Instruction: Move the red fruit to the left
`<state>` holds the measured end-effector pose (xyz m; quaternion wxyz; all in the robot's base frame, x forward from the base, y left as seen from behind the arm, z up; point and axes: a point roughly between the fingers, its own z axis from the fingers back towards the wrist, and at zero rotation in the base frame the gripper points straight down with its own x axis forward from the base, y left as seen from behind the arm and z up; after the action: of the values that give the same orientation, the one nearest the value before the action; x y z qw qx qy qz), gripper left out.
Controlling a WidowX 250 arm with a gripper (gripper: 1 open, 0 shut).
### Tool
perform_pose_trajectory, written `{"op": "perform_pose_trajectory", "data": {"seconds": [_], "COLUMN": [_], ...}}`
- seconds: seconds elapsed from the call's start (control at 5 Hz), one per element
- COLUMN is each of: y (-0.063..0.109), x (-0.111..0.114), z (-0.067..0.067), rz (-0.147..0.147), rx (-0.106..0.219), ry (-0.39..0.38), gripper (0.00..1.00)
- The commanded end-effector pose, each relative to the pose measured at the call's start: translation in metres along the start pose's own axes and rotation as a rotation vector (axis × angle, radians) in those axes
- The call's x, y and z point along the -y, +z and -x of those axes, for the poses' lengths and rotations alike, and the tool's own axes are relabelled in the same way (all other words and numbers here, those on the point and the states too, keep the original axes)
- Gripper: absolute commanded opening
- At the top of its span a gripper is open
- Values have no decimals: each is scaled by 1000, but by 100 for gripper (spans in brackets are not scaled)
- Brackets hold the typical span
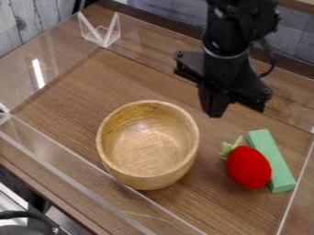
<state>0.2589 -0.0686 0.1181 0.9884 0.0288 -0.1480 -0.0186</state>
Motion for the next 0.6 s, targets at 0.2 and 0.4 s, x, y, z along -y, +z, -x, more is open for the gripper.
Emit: {"op": "perform_pose_trajectory", "data": {"seconds": [0.2,0.4], "y": [11,26], "x": [28,16], "z": [-7,-16], "rz": [32,32], "rx": [30,57], "ry": [43,86], "gripper": [0,0]}}
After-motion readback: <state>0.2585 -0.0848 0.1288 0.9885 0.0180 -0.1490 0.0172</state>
